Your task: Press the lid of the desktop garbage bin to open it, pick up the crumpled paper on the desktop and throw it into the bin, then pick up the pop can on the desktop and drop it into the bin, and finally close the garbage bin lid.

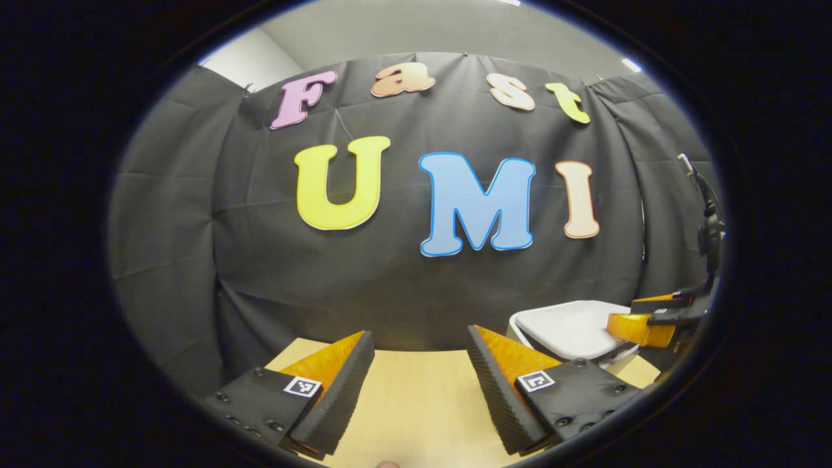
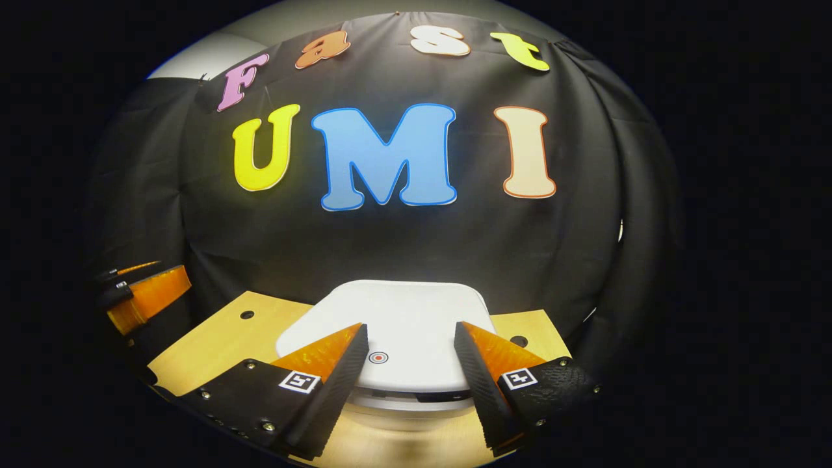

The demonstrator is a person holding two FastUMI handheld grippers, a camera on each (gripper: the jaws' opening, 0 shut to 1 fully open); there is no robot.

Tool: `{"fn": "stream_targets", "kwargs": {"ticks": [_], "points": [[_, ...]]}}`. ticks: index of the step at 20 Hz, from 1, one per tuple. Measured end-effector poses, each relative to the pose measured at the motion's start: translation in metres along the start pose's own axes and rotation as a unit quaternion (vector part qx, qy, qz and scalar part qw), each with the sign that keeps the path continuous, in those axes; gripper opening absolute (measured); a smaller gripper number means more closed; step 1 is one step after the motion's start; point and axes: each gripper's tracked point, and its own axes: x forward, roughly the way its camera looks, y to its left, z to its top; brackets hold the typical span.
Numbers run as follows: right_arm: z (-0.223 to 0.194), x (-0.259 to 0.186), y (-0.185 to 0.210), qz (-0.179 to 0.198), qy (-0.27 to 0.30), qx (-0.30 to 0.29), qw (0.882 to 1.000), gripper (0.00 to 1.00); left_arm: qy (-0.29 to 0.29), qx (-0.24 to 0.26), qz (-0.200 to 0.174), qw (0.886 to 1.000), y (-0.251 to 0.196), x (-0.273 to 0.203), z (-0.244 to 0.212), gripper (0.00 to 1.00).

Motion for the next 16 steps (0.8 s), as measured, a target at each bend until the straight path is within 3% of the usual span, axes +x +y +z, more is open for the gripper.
{"fn": "stream_targets", "kwargs": {"ticks": [6, 16], "points": [[-0.018, 0.000, 0.002, 0.000, 0.015, -0.009, 1.000, 0.87, -0.005, 0.003, -0.002, 1.000, -0.002, -0.003, 0.005, 0.97], [-0.023, 0.001, 0.003, -0.011, -0.020, -0.013, 1.000, 0.87, -0.005, 0.002, -0.010, 1.000, -0.010, -0.007, 0.007, 0.97]]}}
